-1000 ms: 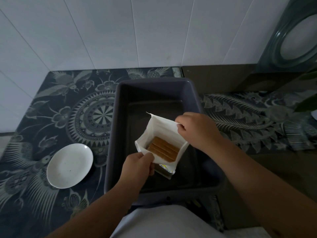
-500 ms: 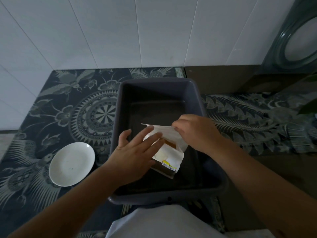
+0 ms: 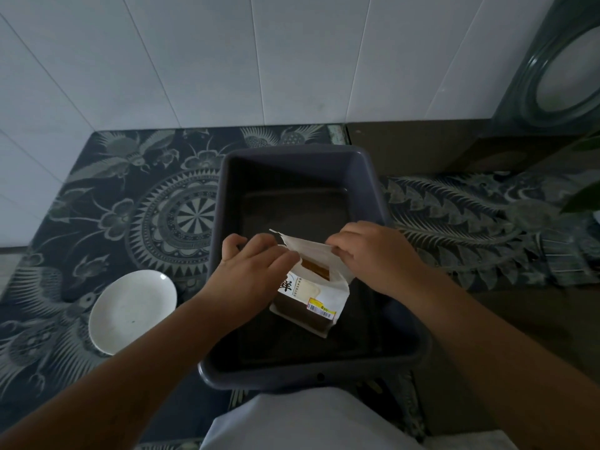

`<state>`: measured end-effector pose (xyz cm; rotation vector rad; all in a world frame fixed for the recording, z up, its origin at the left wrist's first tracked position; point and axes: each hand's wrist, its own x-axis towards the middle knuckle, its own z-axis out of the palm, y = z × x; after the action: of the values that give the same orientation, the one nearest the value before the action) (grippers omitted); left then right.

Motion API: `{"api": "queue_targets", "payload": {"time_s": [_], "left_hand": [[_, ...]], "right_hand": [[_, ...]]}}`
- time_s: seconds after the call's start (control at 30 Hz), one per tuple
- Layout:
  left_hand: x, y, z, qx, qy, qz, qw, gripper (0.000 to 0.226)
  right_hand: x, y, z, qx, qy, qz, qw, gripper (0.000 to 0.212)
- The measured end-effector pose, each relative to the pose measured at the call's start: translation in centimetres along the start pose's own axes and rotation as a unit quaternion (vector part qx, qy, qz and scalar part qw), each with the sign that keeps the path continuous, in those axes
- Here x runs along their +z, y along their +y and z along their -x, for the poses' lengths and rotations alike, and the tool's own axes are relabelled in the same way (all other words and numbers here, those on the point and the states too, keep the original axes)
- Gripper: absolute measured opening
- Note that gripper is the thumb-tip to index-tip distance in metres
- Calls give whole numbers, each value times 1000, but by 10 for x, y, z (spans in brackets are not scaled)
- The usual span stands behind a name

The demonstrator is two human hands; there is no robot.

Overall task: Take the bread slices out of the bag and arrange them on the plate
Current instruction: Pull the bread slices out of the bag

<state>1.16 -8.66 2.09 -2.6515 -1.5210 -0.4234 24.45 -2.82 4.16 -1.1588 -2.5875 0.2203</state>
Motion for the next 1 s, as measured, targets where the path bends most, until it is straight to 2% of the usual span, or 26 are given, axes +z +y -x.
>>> {"api": "queue_targets", "payload": {"time_s": [0.17, 0.27, 0.33, 0.47, 0.53, 0.57, 0.63, 0.67, 0.73, 0.77, 0.9, 1.0], "left_hand": [[-1, -1, -4, 28, 15, -1, 999, 34], [-6, 0, 0, 80, 20, 24, 996, 20], [-9, 0, 7, 125, -3, 37, 991, 12], [-16, 4, 17, 152, -57, 32, 986, 20], [-19, 5, 17, 124, -79, 26, 989, 25], [-21, 6, 17, 110, -89, 23, 990, 27], [-23, 5, 16, 95, -102, 14, 990, 29], [-25, 5, 15, 89, -109, 10, 990, 30], [-28, 6, 14, 76, -126, 4, 989, 31], [-29, 6, 13, 71, -134, 1, 988, 32], [-28, 5, 16, 56, -144, -24, 988, 26], [-26, 3, 18, 47, -139, -29, 989, 26]], "right_hand": [[0, 2, -1, 5, 8, 13, 1000, 12], [-1, 6, -1, 36, 25, 29, 999, 13], [-1, 10, -2, 62, 37, 34, 997, 15], [-3, 10, -4, 66, 45, 53, 995, 30], [-6, 1, -4, 22, 70, 78, 994, 36], [-8, -4, -3, -19, 77, 79, 994, 32], [-13, -14, 2, -111, 29, 67, 991, 24], [-15, -18, 5, -136, -29, 68, 988, 31], [-18, -19, 12, -140, -148, 89, 975, 47], [-19, -18, 15, -132, -184, 104, 968, 51], [-24, -13, 32, -116, -177, 128, 969, 41], [-26, -9, 44, -100, -182, 108, 972, 42]]}}
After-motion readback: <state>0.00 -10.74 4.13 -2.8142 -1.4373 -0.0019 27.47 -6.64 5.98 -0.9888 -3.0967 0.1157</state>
